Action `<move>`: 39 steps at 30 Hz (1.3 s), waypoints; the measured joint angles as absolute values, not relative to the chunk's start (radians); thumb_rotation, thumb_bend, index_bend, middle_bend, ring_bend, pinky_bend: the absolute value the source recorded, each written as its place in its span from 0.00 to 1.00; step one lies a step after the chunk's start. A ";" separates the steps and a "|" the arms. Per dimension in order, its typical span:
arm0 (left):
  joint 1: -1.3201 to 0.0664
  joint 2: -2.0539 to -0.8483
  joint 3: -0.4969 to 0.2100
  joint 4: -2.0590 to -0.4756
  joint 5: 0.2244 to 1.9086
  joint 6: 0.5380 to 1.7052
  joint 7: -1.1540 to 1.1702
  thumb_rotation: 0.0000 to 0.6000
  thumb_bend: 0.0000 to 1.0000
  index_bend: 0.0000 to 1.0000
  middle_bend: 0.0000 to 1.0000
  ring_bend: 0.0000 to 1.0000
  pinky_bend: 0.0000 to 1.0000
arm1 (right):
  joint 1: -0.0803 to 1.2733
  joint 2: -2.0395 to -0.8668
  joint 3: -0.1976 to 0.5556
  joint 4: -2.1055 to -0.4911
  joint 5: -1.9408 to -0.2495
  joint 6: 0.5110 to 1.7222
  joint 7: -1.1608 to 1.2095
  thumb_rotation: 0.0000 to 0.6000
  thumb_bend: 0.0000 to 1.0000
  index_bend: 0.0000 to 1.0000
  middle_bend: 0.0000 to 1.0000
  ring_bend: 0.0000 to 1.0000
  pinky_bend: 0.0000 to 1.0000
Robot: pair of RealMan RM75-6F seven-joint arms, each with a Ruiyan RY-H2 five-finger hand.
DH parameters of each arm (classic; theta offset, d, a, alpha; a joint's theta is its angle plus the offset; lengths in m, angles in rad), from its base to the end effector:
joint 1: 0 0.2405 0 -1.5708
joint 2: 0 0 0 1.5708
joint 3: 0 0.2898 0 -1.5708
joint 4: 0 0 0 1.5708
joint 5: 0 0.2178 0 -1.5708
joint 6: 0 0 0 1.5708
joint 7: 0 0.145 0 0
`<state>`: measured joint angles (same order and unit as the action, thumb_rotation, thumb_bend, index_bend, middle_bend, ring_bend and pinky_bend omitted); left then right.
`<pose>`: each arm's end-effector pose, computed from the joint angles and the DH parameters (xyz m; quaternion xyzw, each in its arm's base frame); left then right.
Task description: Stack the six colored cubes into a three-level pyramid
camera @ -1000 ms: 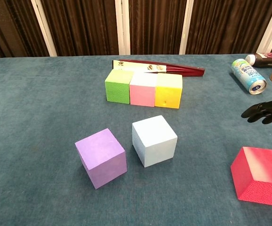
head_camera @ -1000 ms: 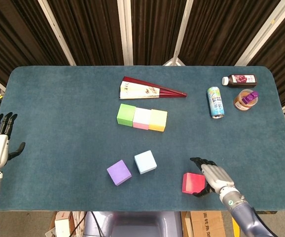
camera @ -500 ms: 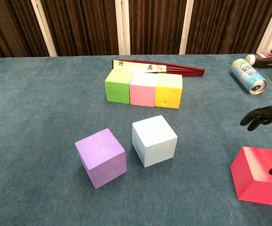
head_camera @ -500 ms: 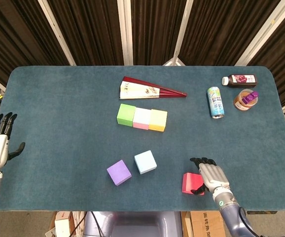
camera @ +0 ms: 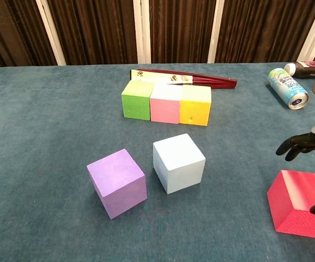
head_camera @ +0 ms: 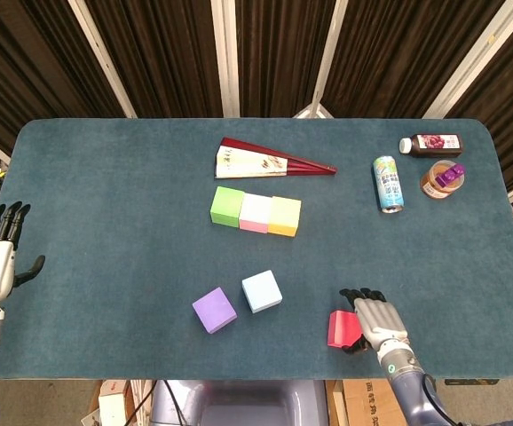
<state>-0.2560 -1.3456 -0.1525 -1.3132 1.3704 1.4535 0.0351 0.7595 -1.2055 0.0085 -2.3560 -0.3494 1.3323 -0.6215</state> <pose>-0.3543 0.2714 0.1340 -0.5716 -0.3267 -0.4099 0.6312 -0.1745 -0.2354 0.0603 0.6481 -0.6104 0.1673 0.4235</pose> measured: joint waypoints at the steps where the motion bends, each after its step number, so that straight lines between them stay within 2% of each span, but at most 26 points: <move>1: -0.256 -1.346 -0.153 -1.313 1.371 1.453 0.036 1.00 0.36 0.05 0.04 0.00 0.00 | 0.760 -1.206 0.008 -2.356 -0.347 1.329 -0.622 1.00 0.20 0.14 0.16 0.01 0.00; 22: -0.252 -1.346 -0.161 -1.319 1.362 1.443 0.045 1.00 0.36 0.05 0.03 0.00 0.00 | 0.752 -1.273 0.011 -2.331 -0.349 1.389 -0.653 1.00 0.20 0.14 0.16 0.03 0.00; 39: -0.249 -1.350 -0.167 -1.303 1.382 1.468 0.025 1.00 0.36 0.05 0.04 0.00 0.00 | 0.746 -1.318 0.018 -2.310 -0.343 1.431 -0.704 1.00 0.20 0.19 0.24 0.08 0.00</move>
<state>-0.2486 -1.3496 -0.1674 -1.3033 1.3816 1.4679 0.0253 0.7464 -1.3180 0.0176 -2.3100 -0.3434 1.4314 -0.7037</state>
